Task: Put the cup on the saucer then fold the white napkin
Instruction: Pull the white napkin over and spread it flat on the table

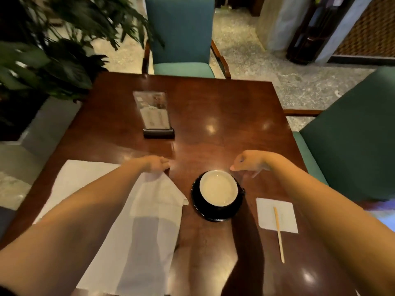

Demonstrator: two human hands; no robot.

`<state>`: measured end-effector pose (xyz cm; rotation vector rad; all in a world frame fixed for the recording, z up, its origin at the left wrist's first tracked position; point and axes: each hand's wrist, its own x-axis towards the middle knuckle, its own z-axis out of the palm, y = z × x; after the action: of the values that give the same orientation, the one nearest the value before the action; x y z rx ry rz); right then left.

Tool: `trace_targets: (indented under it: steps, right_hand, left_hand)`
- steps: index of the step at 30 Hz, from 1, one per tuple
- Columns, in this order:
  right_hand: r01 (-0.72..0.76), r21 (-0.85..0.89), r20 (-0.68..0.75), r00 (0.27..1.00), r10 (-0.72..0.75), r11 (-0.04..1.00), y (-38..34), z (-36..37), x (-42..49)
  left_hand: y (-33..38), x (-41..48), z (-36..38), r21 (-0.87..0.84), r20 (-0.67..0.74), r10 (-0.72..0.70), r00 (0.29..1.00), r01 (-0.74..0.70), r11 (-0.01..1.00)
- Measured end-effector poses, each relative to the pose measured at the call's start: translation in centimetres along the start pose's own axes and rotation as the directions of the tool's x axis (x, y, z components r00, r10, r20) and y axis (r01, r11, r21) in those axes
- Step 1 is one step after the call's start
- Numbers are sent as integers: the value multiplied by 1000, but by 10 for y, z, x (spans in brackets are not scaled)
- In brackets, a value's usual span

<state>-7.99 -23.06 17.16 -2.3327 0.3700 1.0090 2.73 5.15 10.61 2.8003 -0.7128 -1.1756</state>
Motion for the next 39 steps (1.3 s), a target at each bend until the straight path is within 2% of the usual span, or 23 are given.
trace_targets:
  steps: [2,5,12,15,20,24,27,29,31,33,35,37,39]
  right_hand:
    - [-17,-202,41,999,26,979,-38,-6,3]
    - [-3,-474,37,999,23,881,-94,2,9]
    - [90,-613,76,996,-54,785,-183,66,45]
    - [59,-615,24,998,-56,786,-197,101,64]
    - [5,-513,-89,994,-59,859,-199,155,92]
    - [-29,-514,-250,961,-117,857,-197,177,103]
    - [-46,-455,-344,930,-128,890,-194,176,107]
    - [-35,-404,-353,928,-121,914,-192,177,109]
    - [30,-401,-355,916,-186,916,-192,180,110]
    - [162,-517,-366,846,-388,840,-196,188,107]
    - [278,-668,-369,682,-632,690,-200,199,101]
    - [323,-775,-315,547,-775,543,-196,213,92]
    - [377,-806,-256,472,-843,456,-184,231,85]
  left_hand:
    - [-20,-16,-3,-46,6,-17,1000,18,999]
    - [-54,-41,-7,-54,-31,-61,998,59,997]
    - [-122,-83,7,-46,-8,-158,987,158,986]
    - [-145,-89,23,-38,-9,-197,980,196,980]
    - [-170,-83,54,-67,-34,-138,990,135,989]
    - [-186,-74,73,-103,-76,-144,987,135,985]
    - [-191,-67,73,-62,-144,-134,980,127,990]
    - [-194,-62,71,-91,-204,-138,969,121,988]
    - [-196,-57,69,-118,-262,-139,955,111,987]
    - [-197,-53,68,-66,-356,-112,928,95,993]
    - [-201,-49,66,29,-429,-28,903,44,999]
    - [-205,-49,65,112,-457,81,886,-33,993]
    - [-209,-55,67,151,-504,159,849,-95,984]
